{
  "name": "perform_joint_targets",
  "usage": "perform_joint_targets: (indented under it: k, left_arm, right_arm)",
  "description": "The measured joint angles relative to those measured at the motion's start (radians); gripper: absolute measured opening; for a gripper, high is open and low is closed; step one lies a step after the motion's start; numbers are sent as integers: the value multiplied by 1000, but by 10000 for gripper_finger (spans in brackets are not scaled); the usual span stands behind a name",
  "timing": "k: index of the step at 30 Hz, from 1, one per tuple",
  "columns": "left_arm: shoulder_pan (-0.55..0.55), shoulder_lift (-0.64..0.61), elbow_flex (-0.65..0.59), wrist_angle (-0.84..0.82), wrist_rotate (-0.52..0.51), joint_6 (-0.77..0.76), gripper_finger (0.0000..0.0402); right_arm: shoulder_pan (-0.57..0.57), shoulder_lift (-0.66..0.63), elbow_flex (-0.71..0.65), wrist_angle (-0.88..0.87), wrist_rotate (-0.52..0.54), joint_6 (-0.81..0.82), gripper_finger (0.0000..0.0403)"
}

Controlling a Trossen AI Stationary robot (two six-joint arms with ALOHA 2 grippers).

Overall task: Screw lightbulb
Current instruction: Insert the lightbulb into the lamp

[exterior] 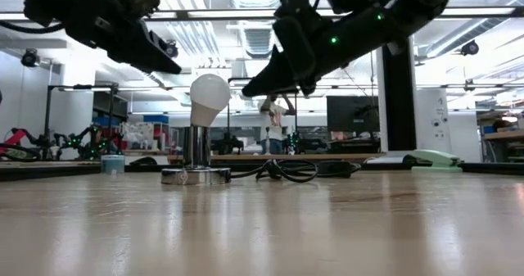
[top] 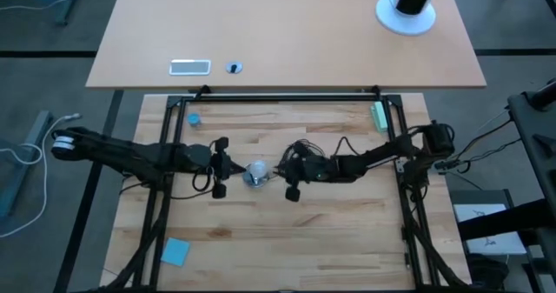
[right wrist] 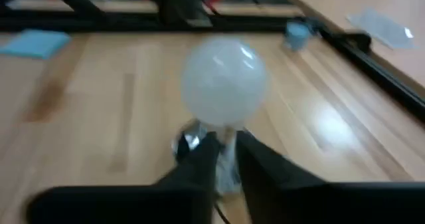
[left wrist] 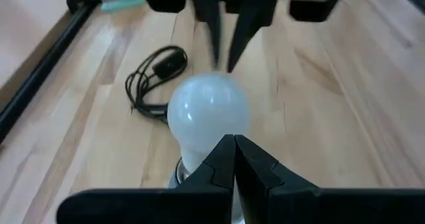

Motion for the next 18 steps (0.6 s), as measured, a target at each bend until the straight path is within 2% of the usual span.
perform_joint_targets:
  k: [2,9,18]
  left_arm:
    - [1,18,0,-5,0,0,0]
    - [2,85,7,-6,-60,8,0]
    - [10,87,6,-12,-64,10,0]
  right_arm:
    - [17,25,0,21,-1,-24,11]
    - [22,89,38,68,16,-31,2]
    - [22,98,76,66,66,-80,1]
